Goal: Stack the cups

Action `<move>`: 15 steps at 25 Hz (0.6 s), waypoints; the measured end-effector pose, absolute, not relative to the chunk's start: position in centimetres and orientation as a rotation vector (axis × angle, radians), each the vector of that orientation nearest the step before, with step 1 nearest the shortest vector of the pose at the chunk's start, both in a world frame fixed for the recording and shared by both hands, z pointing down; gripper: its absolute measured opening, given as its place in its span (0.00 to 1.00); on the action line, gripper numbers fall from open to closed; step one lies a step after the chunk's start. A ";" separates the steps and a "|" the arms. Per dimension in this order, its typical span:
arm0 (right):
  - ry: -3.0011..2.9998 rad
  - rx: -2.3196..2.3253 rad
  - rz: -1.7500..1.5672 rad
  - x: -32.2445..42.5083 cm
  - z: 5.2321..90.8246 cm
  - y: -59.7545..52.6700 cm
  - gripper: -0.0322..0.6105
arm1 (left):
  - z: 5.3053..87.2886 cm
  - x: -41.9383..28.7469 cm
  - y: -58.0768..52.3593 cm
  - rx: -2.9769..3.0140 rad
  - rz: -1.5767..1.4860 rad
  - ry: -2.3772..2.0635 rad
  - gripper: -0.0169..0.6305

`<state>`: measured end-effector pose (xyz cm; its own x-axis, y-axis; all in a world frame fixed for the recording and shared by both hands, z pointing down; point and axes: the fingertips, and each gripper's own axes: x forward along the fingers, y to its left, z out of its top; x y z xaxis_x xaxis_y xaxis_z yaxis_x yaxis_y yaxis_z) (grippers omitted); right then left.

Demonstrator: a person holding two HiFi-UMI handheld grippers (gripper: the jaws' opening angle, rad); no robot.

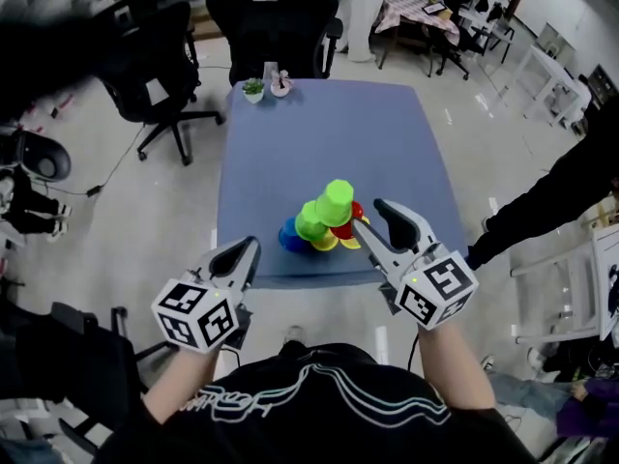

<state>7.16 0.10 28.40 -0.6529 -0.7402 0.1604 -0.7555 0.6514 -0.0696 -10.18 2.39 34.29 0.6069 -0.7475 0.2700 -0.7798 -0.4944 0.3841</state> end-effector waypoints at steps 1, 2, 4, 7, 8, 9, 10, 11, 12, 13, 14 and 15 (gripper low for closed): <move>-2.771 1.242 0.190 7.3 27.8 0.8 0.34 | 33.8 -9.7 2.8 2.371 0.087 -1.202 0.06; -2.793 1.238 0.187 7.4 27.2 1.4 0.28 | 33.3 -9.2 3.2 2.379 0.083 -1.194 0.06; -2.830 1.234 0.189 7.9 26.4 2.6 0.17 | 32.5 -8.3 4.0 2.397 0.076 -1.178 0.06; -2.882 1.204 0.211 8.4 25.7 4.4 0.11 | 31.4 -6.7 5.5 2.428 0.070 -1.134 0.06; -2.897 1.189 0.228 8.5 25.8 5.2 0.10 | 31.1 -6.2 6.1 2.444 0.072 -1.111 0.06; -2.911 1.173 0.247 8.5 25.9 6.0 0.10 | 30.8 -5.7 6.7 2.458 0.075 -1.091 0.06; -2.924 1.155 0.263 8.6 26.1 6.8 0.09 | 30.5 -5.3 7.3 2.470 0.076 -1.077 0.06; -2.935 1.138 0.273 8.7 26.3 7.6 0.09 | 30.1 -4.9 7.9 2.479 0.073 -1.070 0.07; -2.943 1.122 0.279 8.8 26.4 8.4 0.09 | 29.8 -4.4 8.4 2.486 0.067 -1.065 0.06; -2.951 1.107 0.283 8.9 26.5 9.1 0.09 | 29.5 -4.0 8.9 2.490 0.061 -1.061 0.06; -2.958 1.091 0.288 9.0 26.6 9.9 0.09 | 29.3 -3.5 9.4 2.493 0.056 -1.057 0.06; -2.964 1.074 0.294 9.0 26.7 10.6 0.09 | 29.1 -3.1 10.0 2.496 0.051 -1.053 0.06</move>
<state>9.05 10.62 26.70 -0.7697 -0.6372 0.0402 -0.6327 0.7528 -0.1818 -3.10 9.99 29.14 0.7113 -0.6750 0.1959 -0.6908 -0.6199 0.3723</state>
